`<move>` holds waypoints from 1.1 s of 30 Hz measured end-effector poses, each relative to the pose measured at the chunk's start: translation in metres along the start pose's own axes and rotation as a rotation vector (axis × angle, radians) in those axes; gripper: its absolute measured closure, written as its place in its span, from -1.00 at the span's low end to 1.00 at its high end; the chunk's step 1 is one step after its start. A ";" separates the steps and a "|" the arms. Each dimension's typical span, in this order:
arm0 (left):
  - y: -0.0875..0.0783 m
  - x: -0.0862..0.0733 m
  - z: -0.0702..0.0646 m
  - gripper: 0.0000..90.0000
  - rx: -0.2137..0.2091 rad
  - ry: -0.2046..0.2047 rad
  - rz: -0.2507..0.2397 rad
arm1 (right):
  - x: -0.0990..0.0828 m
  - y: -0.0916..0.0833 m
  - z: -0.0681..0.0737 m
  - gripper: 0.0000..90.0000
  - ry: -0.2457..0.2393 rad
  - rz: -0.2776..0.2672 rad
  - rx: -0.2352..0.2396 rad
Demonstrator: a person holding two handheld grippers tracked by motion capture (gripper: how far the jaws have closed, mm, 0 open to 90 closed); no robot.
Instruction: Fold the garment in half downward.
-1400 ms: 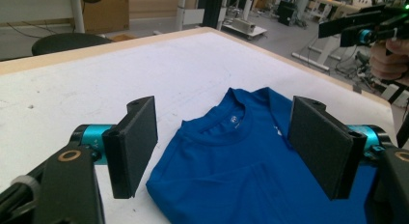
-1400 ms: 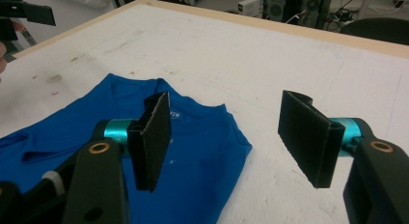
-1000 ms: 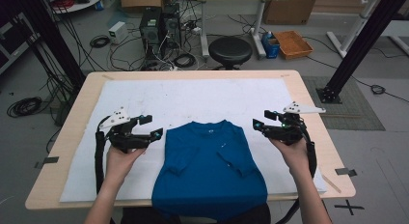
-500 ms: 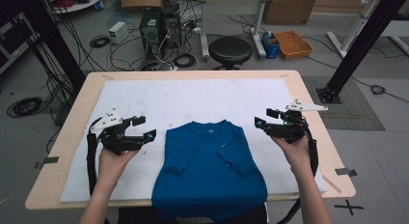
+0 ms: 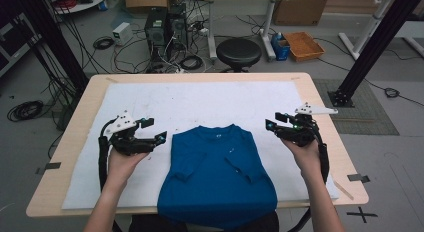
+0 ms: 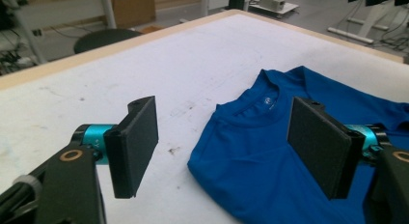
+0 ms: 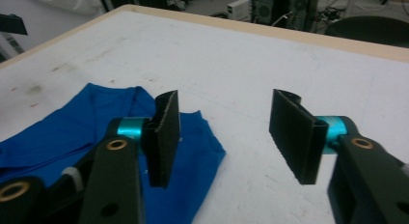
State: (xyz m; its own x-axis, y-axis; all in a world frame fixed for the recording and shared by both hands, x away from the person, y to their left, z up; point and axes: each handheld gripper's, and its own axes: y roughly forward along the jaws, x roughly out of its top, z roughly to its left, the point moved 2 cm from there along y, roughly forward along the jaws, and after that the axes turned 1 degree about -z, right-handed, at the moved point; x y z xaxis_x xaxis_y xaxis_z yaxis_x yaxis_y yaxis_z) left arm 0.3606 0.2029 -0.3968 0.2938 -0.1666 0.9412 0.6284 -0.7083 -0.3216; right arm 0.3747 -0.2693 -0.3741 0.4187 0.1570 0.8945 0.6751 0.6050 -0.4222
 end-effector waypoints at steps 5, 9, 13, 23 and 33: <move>0.029 -0.002 0.013 -0.25 -0.074 -0.149 0.084 | -0.010 0.019 -0.009 0.38 0.012 0.035 -0.036; 0.049 -0.005 0.013 -0.13 -0.046 -0.115 0.135 | -0.018 0.035 -0.012 0.52 0.035 0.055 -0.049; 0.065 -0.008 0.014 0.03 -0.036 -0.132 0.198 | -0.021 0.053 -0.012 0.53 0.053 0.108 -0.050; 0.088 -0.017 0.016 0.16 -0.037 -0.118 0.288 | -0.035 0.101 0.002 0.59 0.017 0.275 -0.054; 0.095 -0.029 0.019 0.58 0.020 -0.090 0.401 | -0.040 0.105 0.000 1.00 -0.026 0.354 -0.082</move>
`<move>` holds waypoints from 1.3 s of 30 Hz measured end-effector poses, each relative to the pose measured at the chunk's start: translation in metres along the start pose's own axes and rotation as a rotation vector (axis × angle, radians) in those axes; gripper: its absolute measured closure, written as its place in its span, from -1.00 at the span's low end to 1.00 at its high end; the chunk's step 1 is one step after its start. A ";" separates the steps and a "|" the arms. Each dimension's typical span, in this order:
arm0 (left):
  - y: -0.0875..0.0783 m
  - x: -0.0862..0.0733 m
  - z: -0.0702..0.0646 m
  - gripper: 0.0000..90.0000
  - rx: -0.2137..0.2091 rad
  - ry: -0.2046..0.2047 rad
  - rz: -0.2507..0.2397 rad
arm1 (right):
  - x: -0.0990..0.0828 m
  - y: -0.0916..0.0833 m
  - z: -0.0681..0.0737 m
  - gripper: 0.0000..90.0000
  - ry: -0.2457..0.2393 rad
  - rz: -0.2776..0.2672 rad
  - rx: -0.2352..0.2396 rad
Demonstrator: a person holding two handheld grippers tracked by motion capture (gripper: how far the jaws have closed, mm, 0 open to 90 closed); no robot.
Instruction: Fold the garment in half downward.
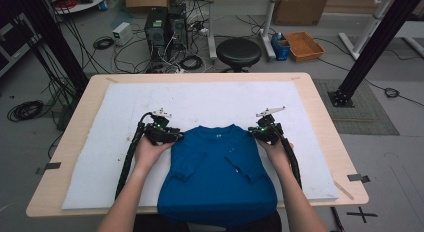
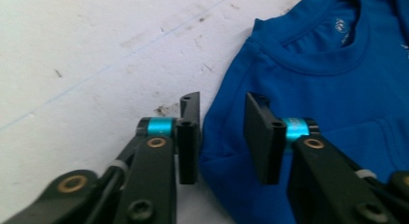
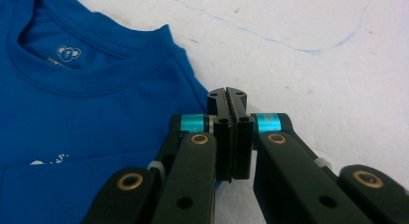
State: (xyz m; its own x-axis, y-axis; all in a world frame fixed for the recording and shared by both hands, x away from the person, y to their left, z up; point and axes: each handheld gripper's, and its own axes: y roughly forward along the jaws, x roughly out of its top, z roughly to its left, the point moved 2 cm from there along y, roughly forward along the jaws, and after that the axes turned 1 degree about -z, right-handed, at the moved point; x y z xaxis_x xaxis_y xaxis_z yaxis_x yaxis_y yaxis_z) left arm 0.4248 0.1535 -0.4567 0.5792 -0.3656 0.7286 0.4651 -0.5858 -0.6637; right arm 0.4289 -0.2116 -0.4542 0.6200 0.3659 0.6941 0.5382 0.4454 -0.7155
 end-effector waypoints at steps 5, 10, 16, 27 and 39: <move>0.000 0.001 0.000 0.65 0.020 0.019 -0.001 | 0.000 -0.004 -0.004 1.00 0.029 -0.013 -0.020; 0.002 0.008 -0.001 0.34 0.013 0.001 -0.056 | 0.004 -0.007 -0.006 0.79 0.041 -0.074 0.005; 0.015 0.012 -0.005 0.37 -0.010 0.037 0.004 | 0.011 0.010 0.002 0.68 0.012 -0.051 0.052; 0.020 0.017 -0.018 0.48 0.012 0.118 0.039 | 0.010 0.012 0.004 0.54 0.000 -0.024 0.090; 0.020 0.015 -0.022 0.95 0.017 0.147 0.032 | 0.011 0.010 0.010 1.00 -0.068 -0.017 0.056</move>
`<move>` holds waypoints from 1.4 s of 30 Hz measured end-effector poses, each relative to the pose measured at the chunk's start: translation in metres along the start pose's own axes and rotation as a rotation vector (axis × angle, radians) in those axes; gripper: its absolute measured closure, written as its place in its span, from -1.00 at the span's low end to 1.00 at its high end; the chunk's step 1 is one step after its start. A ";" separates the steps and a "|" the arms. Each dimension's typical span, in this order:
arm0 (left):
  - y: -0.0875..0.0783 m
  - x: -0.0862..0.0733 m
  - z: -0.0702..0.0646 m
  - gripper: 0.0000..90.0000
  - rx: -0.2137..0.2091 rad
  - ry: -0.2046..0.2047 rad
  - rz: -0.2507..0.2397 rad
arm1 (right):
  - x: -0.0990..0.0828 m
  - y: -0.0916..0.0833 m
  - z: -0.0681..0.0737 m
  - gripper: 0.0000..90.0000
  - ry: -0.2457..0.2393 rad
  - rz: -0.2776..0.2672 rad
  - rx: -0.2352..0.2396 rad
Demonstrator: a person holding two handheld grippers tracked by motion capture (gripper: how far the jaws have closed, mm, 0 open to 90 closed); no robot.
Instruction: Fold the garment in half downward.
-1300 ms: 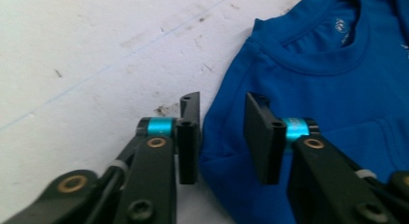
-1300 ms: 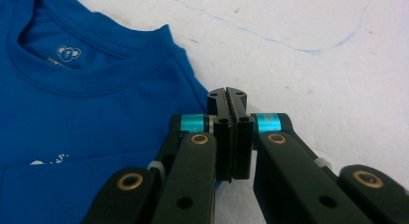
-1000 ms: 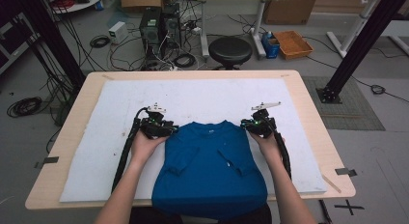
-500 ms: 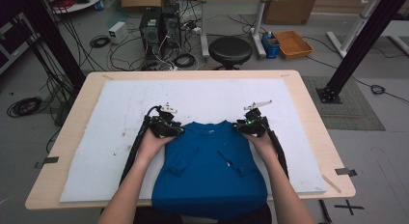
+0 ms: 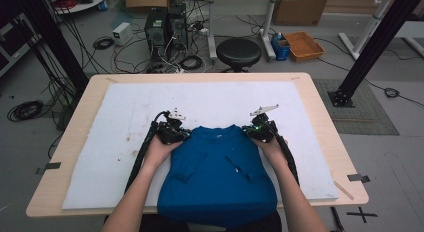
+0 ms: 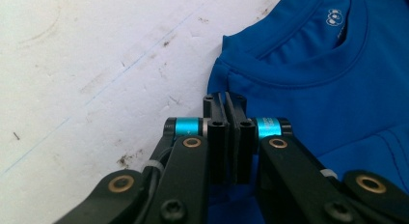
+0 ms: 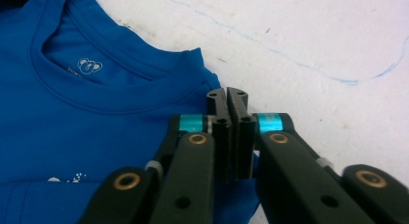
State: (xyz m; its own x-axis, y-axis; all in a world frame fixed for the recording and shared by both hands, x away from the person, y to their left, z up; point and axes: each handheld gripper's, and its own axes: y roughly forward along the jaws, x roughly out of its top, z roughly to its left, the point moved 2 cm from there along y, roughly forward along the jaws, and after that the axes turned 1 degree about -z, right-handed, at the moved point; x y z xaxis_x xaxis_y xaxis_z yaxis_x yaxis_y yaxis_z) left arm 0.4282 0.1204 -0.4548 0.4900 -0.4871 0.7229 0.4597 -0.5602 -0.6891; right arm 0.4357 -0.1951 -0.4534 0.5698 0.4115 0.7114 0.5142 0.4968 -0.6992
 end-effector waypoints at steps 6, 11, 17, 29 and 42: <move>-0.004 0.001 0.005 0.96 -0.006 -0.012 -0.043 | 0.001 -0.004 -0.008 1.00 0.039 -0.038 0.016; -0.008 0.004 0.014 0.96 -0.001 -0.038 -0.071 | 0.005 -0.004 -0.013 1.00 0.053 -0.063 0.031; -0.008 0.018 0.028 0.96 0.026 -0.046 -0.109 | 0.026 -0.002 -0.019 1.00 0.044 -0.081 0.020; -0.047 0.034 0.015 0.96 -0.009 0.039 -0.195 | 0.035 -0.034 -0.016 1.00 0.040 -0.172 0.029; -0.097 -0.007 -0.053 0.96 -0.085 0.208 -0.243 | -0.009 -0.103 0.056 1.00 -0.149 -0.219 0.012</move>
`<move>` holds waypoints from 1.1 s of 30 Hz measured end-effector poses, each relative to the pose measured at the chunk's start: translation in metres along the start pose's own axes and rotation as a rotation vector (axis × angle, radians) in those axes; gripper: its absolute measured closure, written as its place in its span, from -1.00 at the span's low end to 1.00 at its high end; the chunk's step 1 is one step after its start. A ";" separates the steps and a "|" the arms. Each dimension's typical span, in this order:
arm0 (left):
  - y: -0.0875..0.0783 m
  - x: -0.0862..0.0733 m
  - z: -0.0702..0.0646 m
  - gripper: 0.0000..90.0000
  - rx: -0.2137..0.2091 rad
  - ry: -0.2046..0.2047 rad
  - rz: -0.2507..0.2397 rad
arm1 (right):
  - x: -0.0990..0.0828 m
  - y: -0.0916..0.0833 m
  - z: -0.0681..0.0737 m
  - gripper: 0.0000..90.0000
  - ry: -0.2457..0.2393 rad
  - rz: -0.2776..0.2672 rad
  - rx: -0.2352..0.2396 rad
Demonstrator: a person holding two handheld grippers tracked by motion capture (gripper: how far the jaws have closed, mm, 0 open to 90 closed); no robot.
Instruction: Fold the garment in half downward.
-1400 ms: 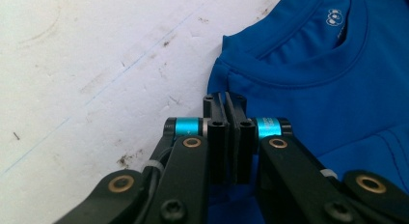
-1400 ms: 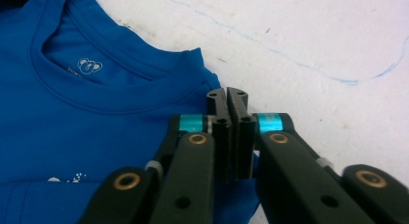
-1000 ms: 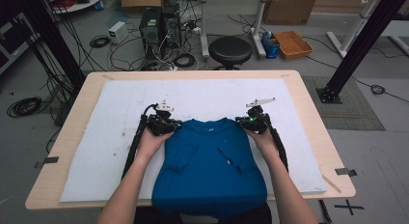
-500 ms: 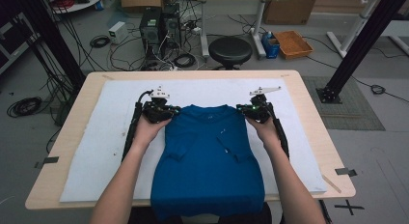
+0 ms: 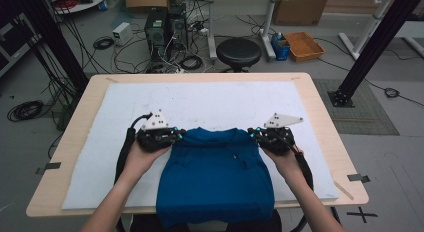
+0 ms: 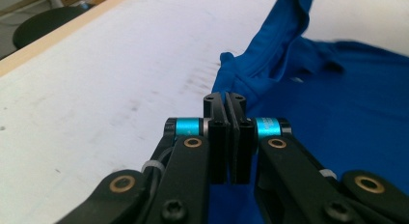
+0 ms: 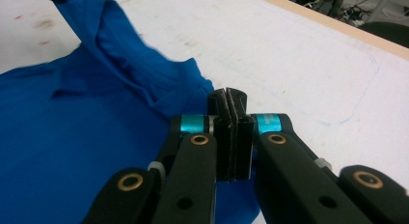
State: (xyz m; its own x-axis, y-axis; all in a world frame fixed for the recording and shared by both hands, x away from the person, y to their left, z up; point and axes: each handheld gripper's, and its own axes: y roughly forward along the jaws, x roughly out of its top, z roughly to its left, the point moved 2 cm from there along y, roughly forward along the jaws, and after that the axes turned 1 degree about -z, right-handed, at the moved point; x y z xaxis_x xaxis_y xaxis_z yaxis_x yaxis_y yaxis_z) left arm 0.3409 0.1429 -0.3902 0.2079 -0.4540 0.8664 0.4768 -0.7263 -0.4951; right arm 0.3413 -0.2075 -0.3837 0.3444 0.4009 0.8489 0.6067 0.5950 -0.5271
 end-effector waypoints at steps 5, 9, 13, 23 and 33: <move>-0.013 -0.021 -0.027 0.96 -0.042 0.032 -0.007 | -0.016 -0.022 0.022 1.00 -0.039 0.026 0.014; -0.019 -0.035 -0.043 0.96 -0.074 0.060 0.032 | -0.034 -0.033 0.040 1.00 -0.068 0.057 0.032; -0.018 -0.047 -0.061 0.96 -0.101 0.103 0.083 | -0.053 -0.037 0.053 1.00 -0.108 0.105 0.048; -0.018 -0.065 -0.090 0.94 -0.130 0.170 0.163 | -0.079 -0.052 0.069 1.00 -0.109 0.160 0.120; -0.023 -0.059 -0.091 0.43 -0.095 0.157 0.111 | -0.075 -0.048 0.050 0.52 0.041 0.144 0.023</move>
State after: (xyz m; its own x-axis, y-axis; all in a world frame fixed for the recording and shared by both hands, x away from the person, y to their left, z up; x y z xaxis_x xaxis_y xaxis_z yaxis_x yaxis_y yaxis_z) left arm 0.2399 0.1397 -0.4361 0.1155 -0.6030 0.7893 0.3741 -0.7097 -0.5969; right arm 0.2506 -0.2315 -0.4236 0.4559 0.4543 0.7653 0.5323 0.5500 -0.6436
